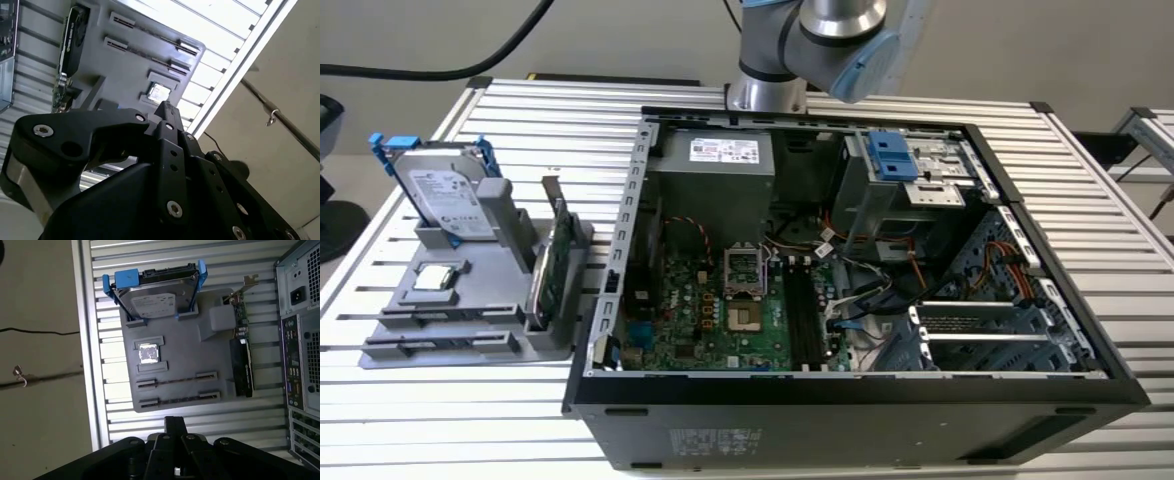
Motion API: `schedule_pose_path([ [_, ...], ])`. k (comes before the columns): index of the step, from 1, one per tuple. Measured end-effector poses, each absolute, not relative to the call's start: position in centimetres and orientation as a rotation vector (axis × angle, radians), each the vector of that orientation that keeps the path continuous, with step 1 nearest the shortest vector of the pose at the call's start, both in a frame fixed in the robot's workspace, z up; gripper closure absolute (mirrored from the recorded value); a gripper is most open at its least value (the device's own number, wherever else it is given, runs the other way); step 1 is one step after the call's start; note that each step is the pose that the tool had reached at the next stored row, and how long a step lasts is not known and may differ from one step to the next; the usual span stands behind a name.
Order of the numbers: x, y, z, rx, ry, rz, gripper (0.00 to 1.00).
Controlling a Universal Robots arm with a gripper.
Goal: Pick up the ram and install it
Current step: 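Pick up the ram and move it above insertion slot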
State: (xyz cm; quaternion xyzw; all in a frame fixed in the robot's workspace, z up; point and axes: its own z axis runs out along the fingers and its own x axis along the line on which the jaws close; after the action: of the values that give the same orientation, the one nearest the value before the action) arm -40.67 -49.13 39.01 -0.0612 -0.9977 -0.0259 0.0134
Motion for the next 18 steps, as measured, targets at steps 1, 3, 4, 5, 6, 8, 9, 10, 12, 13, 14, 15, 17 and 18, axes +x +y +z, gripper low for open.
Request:
schedule_pose_path([
  [1,-40.67,-49.13,39.01,-0.201,-3.107,-0.081,1.0],
  [3,-40.66,-49.13,39.01,-0.222,-3.106,-0.081,1.0],
  [4,-40.66,-49.13,39.01,-0.232,-3.106,-0.081,1.0],
  [5,-40.66,-49.13,39.01,-0.242,-3.105,-0.082,1.0],
  [6,-40.66,-49.13,39.01,-0.251,-3.105,-0.082,1.0],
  [8,-40.67,-49.13,39.01,-0.269,-3.103,-0.082,1.0],
  [9,-40.67,-49.13,39.01,-0.277,-3.103,-0.082,1.0],
  [10,-40.67,-49.13,39.01,-0.286,-3.102,-0.082,1.0],
  [12,-40.67,-49.13,39.01,-0.303,-3.101,-0.082,1.0],
  [13,-40.67,-49.13,39.01,-0.311,-3.1,-0.082,1.0],
  [14,-40.67,-49.13,39.01,-0.319,-3.099,-0.083,1.0],
  [15,-40.66,-49.13,39.01,-0.327,-3.099,-0.083,1.0],
  [17,-40.66,-49.13,39.01,-0.344,-3.097,-0.083,1.0],
  [18,-40.66,-49.13,39.01,-0.351,-3.096,-0.083,1.0],
])
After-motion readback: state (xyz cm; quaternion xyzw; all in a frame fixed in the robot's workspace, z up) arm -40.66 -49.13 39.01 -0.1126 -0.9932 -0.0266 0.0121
